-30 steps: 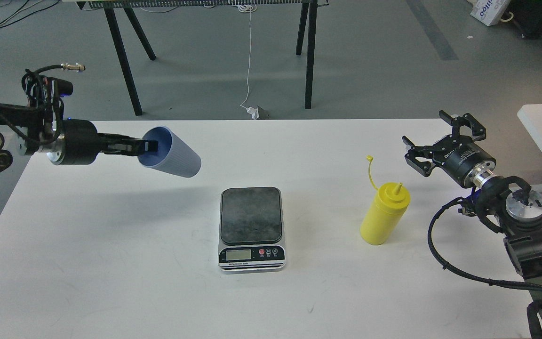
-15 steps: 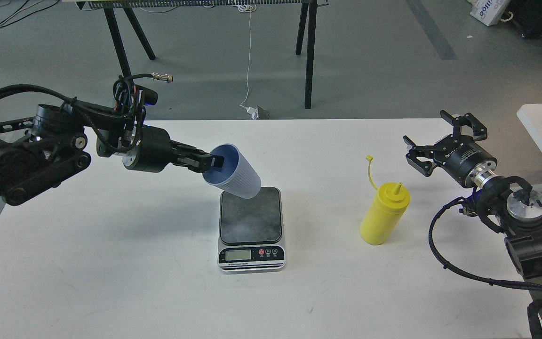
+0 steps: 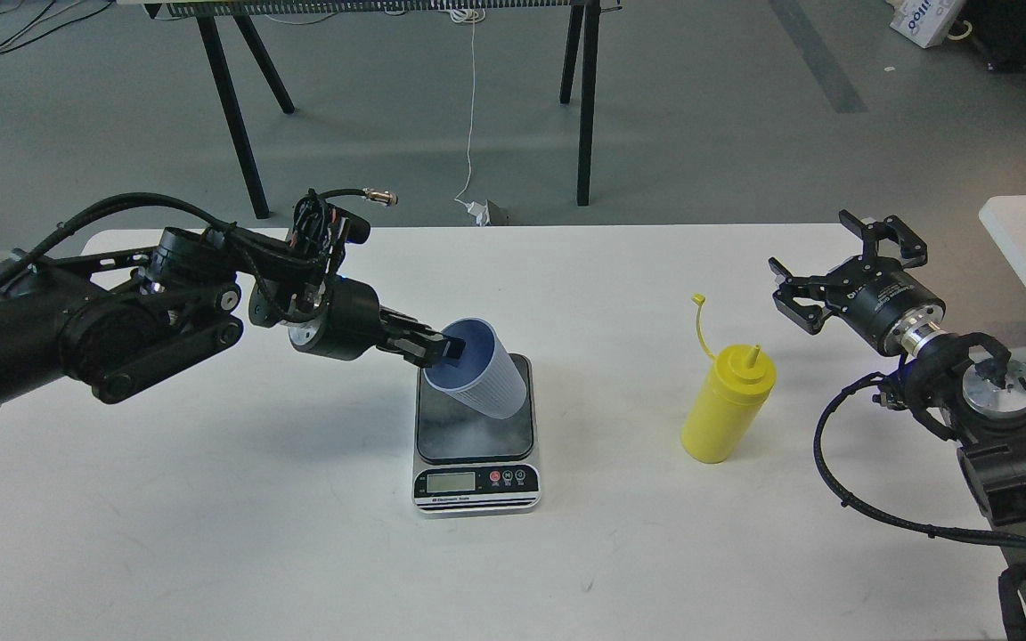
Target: Pour seasoning into cup on scale with both arms
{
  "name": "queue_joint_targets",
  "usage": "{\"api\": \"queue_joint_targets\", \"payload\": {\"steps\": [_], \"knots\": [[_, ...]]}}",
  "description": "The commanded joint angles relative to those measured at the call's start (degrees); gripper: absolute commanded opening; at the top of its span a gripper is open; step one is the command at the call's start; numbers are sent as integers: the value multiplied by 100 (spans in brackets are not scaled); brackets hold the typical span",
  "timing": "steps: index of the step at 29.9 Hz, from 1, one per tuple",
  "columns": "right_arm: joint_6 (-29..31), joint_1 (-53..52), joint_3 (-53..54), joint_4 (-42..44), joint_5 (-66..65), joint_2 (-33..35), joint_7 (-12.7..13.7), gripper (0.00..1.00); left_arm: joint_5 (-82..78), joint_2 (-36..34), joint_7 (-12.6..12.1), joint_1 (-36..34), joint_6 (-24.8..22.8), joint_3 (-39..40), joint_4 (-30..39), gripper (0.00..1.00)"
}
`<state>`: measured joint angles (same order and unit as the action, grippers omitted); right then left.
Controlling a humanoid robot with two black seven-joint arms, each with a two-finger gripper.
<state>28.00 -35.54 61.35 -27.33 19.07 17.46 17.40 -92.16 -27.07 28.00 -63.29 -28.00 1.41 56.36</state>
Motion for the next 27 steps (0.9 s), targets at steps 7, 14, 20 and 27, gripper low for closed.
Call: {"api": "queue_joint_targets", "payload": {"steps": [7, 14, 20, 27], "knots": [[0, 29, 0, -1, 0, -6, 0, 100, -171, -18, 0, 159, 0, 0, -37, 5], [0, 38, 0, -1, 0, 3, 0, 100, -179, -53, 0, 212, 0, 0, -37, 7], [0, 47, 0, -1, 0, -6, 0, 100, -162, -62, 0, 203, 0, 0, -37, 12], [0, 56, 0, -1, 0, 3, 0, 100, -144, -97, 0, 203, 0, 0, -29, 28]]}}
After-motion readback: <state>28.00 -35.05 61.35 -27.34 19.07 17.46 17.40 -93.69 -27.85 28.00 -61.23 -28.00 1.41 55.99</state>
